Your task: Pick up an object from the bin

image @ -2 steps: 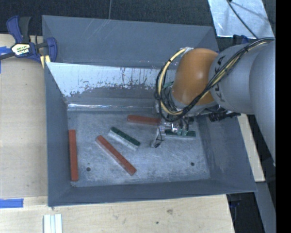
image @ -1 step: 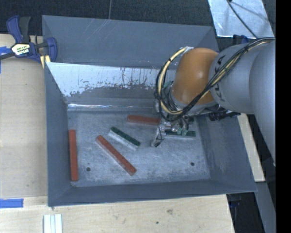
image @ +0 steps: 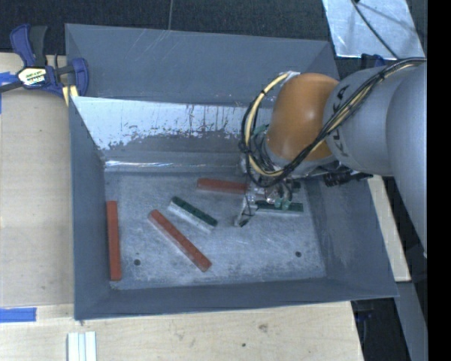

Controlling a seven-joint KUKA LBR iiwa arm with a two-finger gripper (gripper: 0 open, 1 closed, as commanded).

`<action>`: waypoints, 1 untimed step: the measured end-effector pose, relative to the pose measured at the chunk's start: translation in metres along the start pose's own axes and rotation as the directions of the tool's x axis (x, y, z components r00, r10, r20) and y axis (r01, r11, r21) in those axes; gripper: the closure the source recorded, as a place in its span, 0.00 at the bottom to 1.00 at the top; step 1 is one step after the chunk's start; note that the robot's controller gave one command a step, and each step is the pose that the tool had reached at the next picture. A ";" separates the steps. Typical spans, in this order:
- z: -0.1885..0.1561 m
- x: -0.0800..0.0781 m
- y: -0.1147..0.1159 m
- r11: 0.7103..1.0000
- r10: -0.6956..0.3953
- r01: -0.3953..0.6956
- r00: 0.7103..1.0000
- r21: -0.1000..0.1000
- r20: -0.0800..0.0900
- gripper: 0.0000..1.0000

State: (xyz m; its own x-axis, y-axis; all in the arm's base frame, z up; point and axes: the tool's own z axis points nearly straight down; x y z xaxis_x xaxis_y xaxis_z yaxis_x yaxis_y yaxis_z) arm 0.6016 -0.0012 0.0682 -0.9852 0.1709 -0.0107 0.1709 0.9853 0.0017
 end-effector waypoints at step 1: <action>-0.001 -0.001 0.000 1.000 0.000 0.000 1.000 -0.001 0.004 1.00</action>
Offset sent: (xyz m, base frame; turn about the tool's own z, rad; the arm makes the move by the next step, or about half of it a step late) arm 0.0000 0.0000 0.0000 0.0000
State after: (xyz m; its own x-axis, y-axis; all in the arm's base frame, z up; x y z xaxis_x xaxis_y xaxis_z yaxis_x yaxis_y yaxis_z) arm 0.6029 -0.0011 0.0697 -0.9852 0.1708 -0.0143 0.1708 0.9853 0.0023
